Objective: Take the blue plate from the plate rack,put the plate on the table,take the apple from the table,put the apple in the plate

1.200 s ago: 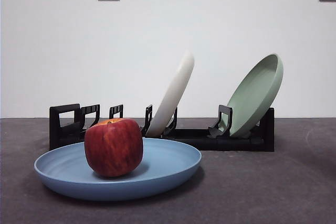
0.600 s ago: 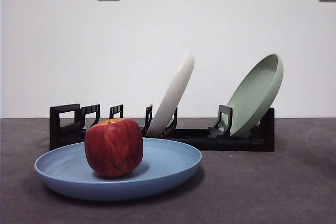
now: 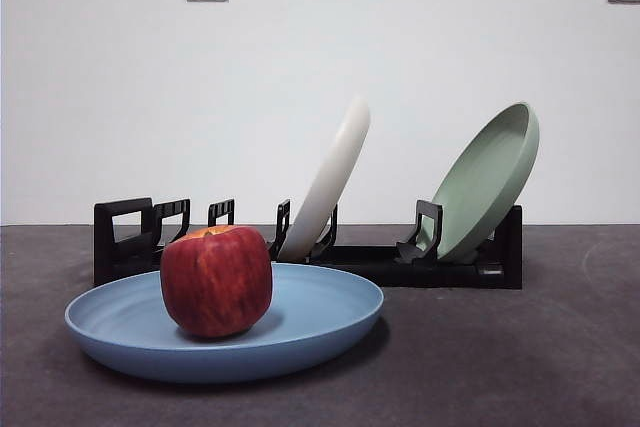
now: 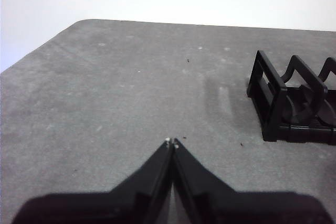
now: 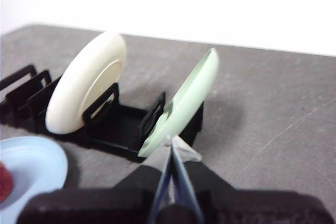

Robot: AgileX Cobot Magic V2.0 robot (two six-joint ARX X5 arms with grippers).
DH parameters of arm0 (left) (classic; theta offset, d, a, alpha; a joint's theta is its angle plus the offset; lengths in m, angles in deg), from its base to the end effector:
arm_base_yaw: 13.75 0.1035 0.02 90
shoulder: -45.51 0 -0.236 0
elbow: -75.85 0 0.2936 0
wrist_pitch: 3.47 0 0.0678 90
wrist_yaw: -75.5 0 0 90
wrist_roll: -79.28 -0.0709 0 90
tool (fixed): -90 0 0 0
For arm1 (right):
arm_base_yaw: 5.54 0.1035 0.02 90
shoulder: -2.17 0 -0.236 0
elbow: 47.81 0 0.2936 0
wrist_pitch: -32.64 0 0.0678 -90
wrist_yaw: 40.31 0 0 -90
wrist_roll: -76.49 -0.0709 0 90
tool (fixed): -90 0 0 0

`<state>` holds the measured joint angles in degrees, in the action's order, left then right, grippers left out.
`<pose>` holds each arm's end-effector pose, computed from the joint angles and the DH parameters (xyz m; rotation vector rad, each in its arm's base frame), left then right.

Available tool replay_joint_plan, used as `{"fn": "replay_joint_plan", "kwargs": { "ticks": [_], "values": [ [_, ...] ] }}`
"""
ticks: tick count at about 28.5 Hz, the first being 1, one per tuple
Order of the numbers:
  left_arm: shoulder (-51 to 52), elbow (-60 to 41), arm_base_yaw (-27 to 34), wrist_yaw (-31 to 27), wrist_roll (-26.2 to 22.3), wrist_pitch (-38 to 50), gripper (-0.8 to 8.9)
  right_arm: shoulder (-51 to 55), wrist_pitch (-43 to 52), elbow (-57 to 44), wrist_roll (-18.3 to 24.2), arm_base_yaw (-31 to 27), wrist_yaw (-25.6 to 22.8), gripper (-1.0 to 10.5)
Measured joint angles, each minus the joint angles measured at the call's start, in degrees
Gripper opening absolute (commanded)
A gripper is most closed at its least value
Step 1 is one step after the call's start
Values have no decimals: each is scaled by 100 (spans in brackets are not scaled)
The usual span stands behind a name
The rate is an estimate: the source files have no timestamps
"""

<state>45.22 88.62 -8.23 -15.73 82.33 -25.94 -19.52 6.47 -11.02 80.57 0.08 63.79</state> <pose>0.2061 0.0215 0.1441 -0.0596 0.1712 0.1221 0.2155 0.0386 0.2410 -0.0559 0.1813 0.3498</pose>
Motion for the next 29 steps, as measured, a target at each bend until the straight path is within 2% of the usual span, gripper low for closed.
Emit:
{"fn": "replay_joint_plan", "kwargs": {
  "ticks": [5,11,16,22,29],
  "values": [
    [0,0,0,0,0,0,-1,649,334,-935,-271,-387,79,1],
    [0,0,0,0,0,0,-1,1285,289,-1794,-422,-442,74,1],
    [0,0,0,0,0,0,-1,1528,299,-2048,-573,-442,39,1],
    [0,0,0,0,0,0,-1,1552,321,-2216,-879,-442,-533,1],
    [2,0,0,0,0,2,-1,1794,413,-2363,-1040,-442,-555,1]
  ]
}}
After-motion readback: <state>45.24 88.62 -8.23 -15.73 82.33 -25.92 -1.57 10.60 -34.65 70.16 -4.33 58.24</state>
